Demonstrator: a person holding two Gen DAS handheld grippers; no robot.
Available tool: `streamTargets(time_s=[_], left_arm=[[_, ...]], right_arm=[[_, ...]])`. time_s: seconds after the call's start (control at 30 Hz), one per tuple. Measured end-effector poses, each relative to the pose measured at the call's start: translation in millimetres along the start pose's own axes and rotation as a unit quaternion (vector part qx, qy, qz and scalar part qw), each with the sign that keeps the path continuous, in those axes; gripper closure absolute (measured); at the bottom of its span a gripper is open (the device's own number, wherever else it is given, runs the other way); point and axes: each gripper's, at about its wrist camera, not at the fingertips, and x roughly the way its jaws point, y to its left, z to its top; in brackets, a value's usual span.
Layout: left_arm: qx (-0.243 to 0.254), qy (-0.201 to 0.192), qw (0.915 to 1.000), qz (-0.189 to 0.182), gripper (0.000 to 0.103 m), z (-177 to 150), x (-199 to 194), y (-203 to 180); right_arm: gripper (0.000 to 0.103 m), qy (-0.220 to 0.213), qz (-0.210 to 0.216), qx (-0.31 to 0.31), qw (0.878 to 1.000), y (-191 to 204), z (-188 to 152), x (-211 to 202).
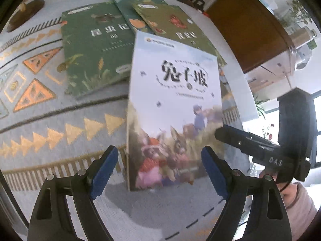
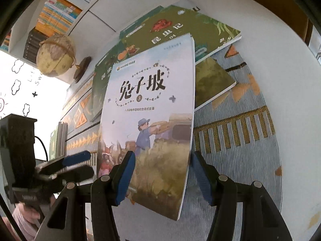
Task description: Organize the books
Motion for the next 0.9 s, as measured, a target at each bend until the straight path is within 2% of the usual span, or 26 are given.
streamTargets(time_s=[0.13,0.23,0.3,0.47,0.5,0.63,0.77,0.83,0.9], left_arm=[[-0.008,0.004,1.0,-0.002,0.02,5.3,4.9,3.2],[-0.005,0.02,0.9995,-0.025,0.02,4.0,14.6,1.5],[0.0,0.028,0.9992,-0.028,0.02,0.5,19.7,0.4],[0.009,0.026,0.9989,-0.037,0.02,2.1,21.3,-0.1],[0.007,0.026,0.9988,-0.041,0.02,2.9,21.2,0.6],[-0.015,0.022,0.9981,-0.056,0.02,3.3,18.7,8.7],[-0.008,0.022,0.9983,-0.053,0.02,1.9,16.1,9.0],[-0.006,0.023,0.9986,-0.048,0.019,1.8,17.5,6.1],[-0.004,0.026,0.9988,-0.041,0.018,3.2,20.1,1.8]], right_arm=[[0.045,-0.008,-0.001,-0.003,1.0,-2.1,7.2,2.1],[0.045,-0.016,0.005,0.002,1.0,-2.6,14.6,4.7],[0.045,-0.023,0.008,0.002,1.0,-2.7,17.7,5.7],[0.036,-0.034,0.021,-0.008,0.999,0.1,18.0,6.1],[0.033,-0.033,0.026,-0.003,0.999,0.4,18.9,6.4],[0.033,-0.014,0.048,0.031,0.998,-3.3,27.3,4.5],[0.035,-0.038,0.145,0.055,0.987,-4.7,32.2,-20.1],[0.038,-0.033,0.148,0.033,0.988,3.5,32.9,-24.1],[0.047,-0.001,0.115,0.004,0.993,12.6,31.0,-15.2]])
